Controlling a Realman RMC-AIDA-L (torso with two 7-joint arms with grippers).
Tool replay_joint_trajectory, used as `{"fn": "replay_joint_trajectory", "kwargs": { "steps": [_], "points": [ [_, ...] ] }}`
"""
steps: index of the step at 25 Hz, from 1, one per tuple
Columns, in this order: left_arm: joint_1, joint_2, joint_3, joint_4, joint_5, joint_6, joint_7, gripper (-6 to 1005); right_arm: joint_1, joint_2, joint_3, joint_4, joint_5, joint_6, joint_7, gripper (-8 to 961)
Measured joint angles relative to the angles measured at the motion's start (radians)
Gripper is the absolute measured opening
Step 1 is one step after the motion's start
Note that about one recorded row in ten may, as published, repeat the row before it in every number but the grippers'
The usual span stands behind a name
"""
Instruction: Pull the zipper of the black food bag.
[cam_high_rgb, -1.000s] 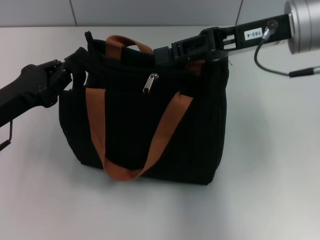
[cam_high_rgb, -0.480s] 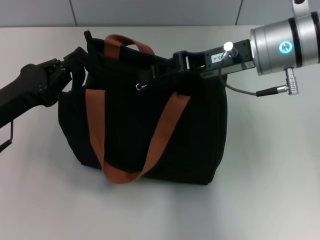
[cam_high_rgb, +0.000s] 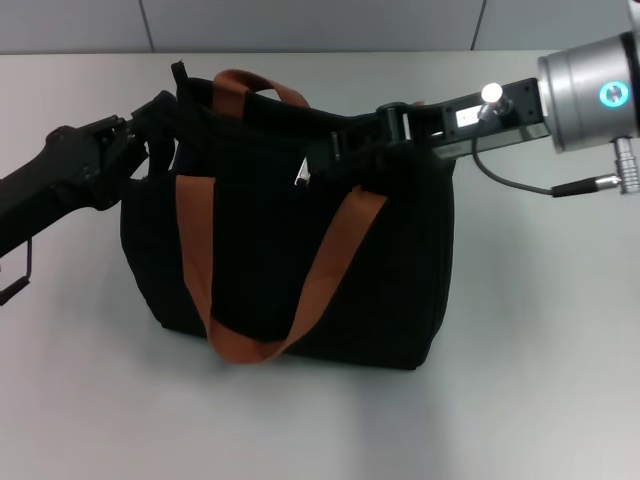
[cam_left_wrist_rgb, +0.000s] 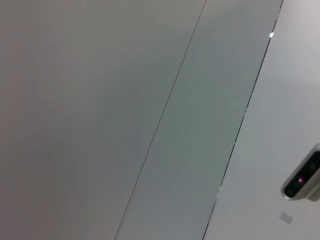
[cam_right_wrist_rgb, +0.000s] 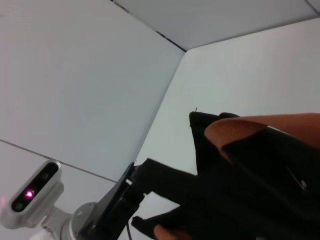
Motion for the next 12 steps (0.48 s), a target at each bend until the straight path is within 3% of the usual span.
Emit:
{"fn": "replay_joint_trajectory", "kwargs": {
  "steps": [6,12],
  "points": [
    [-0.021,-0.001,-0.002,-0.037,-0.007,-0.015,0.027,163,-0.023,0.002,-0.002,-0.096,-0.050,-0.030,0.092,331],
    [-0.026,-0.002,0.002,-0.040,-0.023,-0.009,0.027,164,-0.009,0.003,-0.030,-0.100,-0.071,-0.004,0.133,331]
  ]
}}
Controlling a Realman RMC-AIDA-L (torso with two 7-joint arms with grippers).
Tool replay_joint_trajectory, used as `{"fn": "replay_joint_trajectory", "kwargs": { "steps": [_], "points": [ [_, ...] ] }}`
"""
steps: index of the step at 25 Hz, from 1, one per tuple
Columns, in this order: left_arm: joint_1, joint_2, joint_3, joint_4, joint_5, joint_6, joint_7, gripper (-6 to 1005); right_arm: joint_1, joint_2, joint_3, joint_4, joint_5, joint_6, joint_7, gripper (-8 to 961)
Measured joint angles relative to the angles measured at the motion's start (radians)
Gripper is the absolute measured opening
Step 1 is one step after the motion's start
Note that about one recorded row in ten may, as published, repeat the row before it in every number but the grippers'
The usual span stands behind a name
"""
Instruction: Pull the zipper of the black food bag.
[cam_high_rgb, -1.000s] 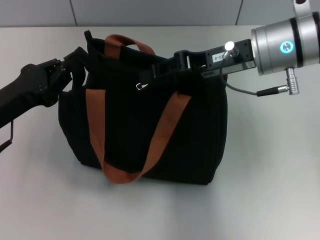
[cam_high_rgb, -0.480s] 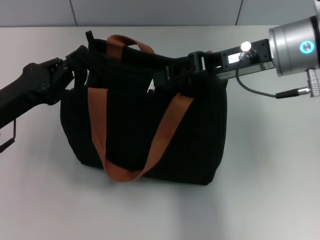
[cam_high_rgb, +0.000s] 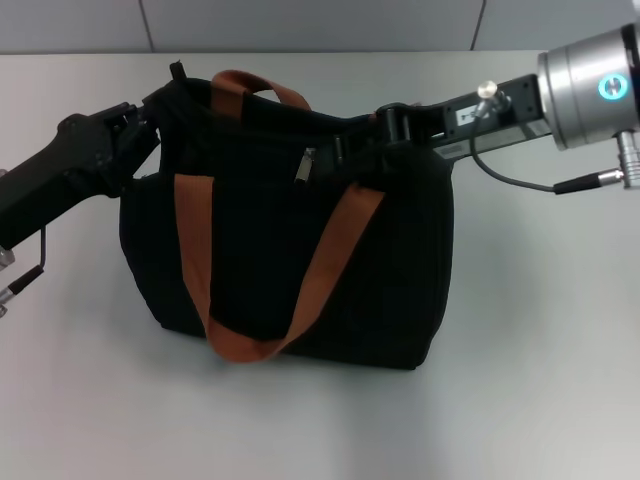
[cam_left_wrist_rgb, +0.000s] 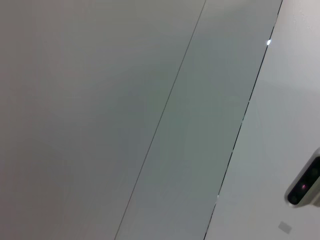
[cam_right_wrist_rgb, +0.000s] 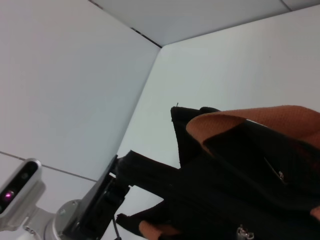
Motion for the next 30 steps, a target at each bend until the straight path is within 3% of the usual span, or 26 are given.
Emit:
{"fn": "replay_joint_trajectory", "kwargs": {
  "steps": [24,30],
  "points": [
    [-0.026,0.002,0.003,-0.009,-0.013,0.033,-0.014,169,0.058,-0.004,-0.165,0.019,-0.039,0.166,0.022,332],
    [-0.026,0.003,0.008,-0.010,-0.014,0.039,-0.014,171,0.051,-0.002,-0.185,0.019,-0.038,0.198,0.016,200]
  ]
}}
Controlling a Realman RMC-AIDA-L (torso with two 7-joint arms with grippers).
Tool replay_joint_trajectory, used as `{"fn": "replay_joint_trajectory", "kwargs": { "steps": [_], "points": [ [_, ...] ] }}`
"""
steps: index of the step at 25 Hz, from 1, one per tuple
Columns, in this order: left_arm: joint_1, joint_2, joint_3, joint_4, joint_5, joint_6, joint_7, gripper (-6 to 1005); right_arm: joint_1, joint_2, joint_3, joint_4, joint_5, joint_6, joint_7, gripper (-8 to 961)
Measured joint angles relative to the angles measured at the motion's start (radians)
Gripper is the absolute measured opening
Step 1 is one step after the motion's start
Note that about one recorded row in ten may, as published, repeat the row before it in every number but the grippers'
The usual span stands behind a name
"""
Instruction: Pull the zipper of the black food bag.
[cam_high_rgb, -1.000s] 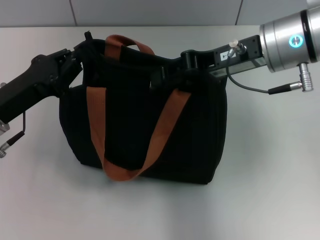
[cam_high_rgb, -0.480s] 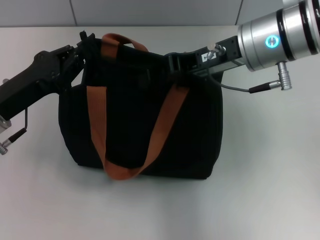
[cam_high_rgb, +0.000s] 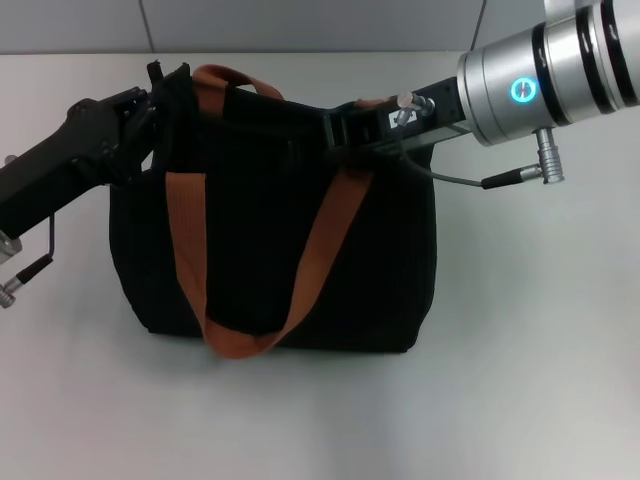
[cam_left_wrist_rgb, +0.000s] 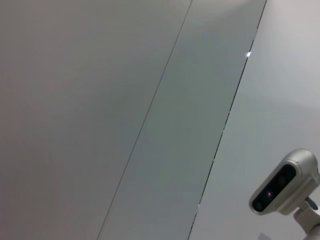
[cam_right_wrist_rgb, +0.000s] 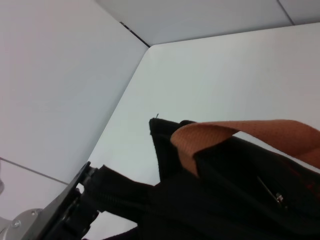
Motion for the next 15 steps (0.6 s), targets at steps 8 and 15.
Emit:
{"fn": "replay_joint_trajectory", "kwargs": {
  "steps": [8,15],
  "points": [
    [0.004,0.001,-0.006,0.000,0.000,0.008,-0.002,172,-0.005,0.001,0.008,-0.031,-0.041,-0.016,0.013,16],
    [0.010,0.003,-0.008,0.004,-0.014,0.005,-0.003,174,-0.008,0.001,0.022,-0.068,-0.089,-0.050,0.022,-2]
  ]
}}
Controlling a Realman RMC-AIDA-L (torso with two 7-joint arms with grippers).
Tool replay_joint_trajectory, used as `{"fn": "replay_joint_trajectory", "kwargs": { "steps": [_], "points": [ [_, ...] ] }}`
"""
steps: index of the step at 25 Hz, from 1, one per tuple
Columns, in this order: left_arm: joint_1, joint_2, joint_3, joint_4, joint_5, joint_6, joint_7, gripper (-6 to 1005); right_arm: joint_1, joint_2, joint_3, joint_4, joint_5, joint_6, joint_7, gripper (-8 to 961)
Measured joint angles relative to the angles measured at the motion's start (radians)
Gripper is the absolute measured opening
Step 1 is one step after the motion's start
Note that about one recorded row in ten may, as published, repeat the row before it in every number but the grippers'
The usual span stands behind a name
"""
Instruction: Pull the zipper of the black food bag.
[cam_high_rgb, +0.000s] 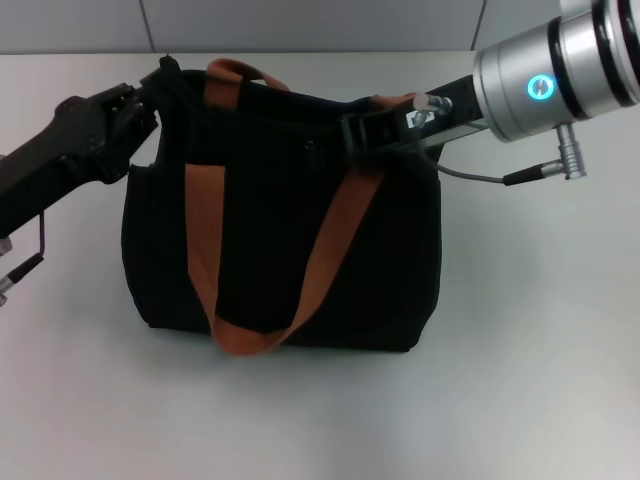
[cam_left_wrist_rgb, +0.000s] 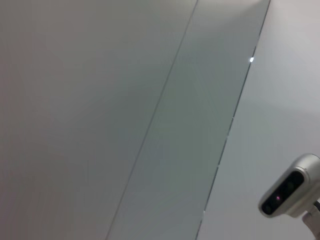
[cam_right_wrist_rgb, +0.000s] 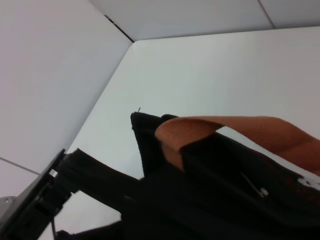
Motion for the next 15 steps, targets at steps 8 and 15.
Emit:
{"fn": "replay_joint_trajectory", "kwargs": {
  "steps": [8,15],
  "points": [
    [0.007,0.006,-0.010,0.006,-0.012,-0.005,-0.009,176,-0.043,0.002,0.069,-0.064,-0.050,-0.051,0.001,-3],
    [0.008,0.011,-0.019,0.007,-0.013,-0.006,-0.011,177,-0.073,0.004,0.106,-0.101,-0.083,-0.080,0.000,-1]
  ]
}}
